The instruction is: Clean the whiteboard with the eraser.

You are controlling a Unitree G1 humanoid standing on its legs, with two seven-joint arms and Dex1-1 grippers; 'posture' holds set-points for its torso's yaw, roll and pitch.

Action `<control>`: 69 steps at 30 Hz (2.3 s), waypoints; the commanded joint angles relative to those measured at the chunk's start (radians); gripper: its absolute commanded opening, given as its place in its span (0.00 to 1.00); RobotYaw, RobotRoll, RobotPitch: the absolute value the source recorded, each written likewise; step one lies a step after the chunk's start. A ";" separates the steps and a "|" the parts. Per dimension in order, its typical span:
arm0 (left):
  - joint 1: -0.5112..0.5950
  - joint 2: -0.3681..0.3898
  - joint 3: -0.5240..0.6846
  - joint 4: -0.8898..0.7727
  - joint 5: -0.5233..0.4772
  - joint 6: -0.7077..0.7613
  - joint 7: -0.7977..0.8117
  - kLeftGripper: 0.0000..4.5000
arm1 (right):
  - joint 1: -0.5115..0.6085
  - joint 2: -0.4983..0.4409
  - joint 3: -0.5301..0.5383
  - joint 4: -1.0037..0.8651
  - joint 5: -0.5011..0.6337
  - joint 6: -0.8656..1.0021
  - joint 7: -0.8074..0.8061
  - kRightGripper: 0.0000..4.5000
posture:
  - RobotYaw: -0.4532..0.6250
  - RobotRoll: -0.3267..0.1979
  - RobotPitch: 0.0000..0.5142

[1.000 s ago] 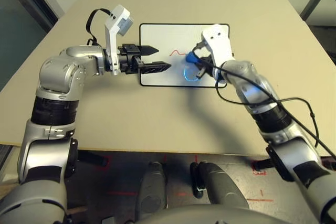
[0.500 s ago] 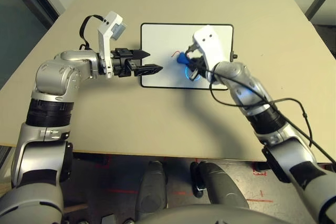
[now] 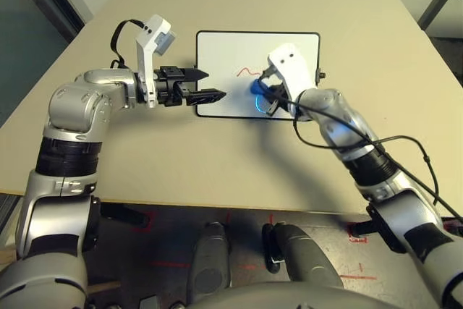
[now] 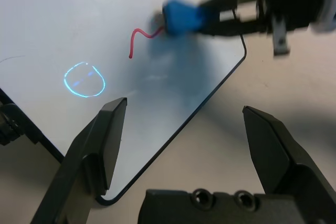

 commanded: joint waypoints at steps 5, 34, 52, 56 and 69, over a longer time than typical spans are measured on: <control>0.004 -0.002 -0.007 -0.020 -0.006 0.014 -0.002 1.00 | -0.051 -0.058 0.100 -0.121 -0.014 0.147 0.088 0.14 | 0.43 0.62 0.28; 0.040 -0.007 0.005 -0.056 -0.034 0.029 0.023 1.00 | -0.053 -0.069 0.244 -0.030 -0.104 0.072 0.178 0.14 | 0.44 0.62 0.30; 0.048 -0.005 0.009 -0.081 -0.048 0.049 0.036 1.00 | -0.129 -0.052 0.200 0.112 -0.124 -0.006 0.170 0.14 | 0.45 0.62 0.30; 0.046 -0.003 0.009 -0.083 -0.050 0.053 0.037 1.00 | -0.043 -0.075 0.246 0.008 -0.136 0.034 0.205 0.14 | 0.45 0.62 0.30; 0.032 -0.001 0.002 -0.071 -0.047 0.052 0.028 1.00 | -0.131 -0.085 0.183 0.158 -0.152 -0.031 0.187 0.14 | 0.44 0.62 0.28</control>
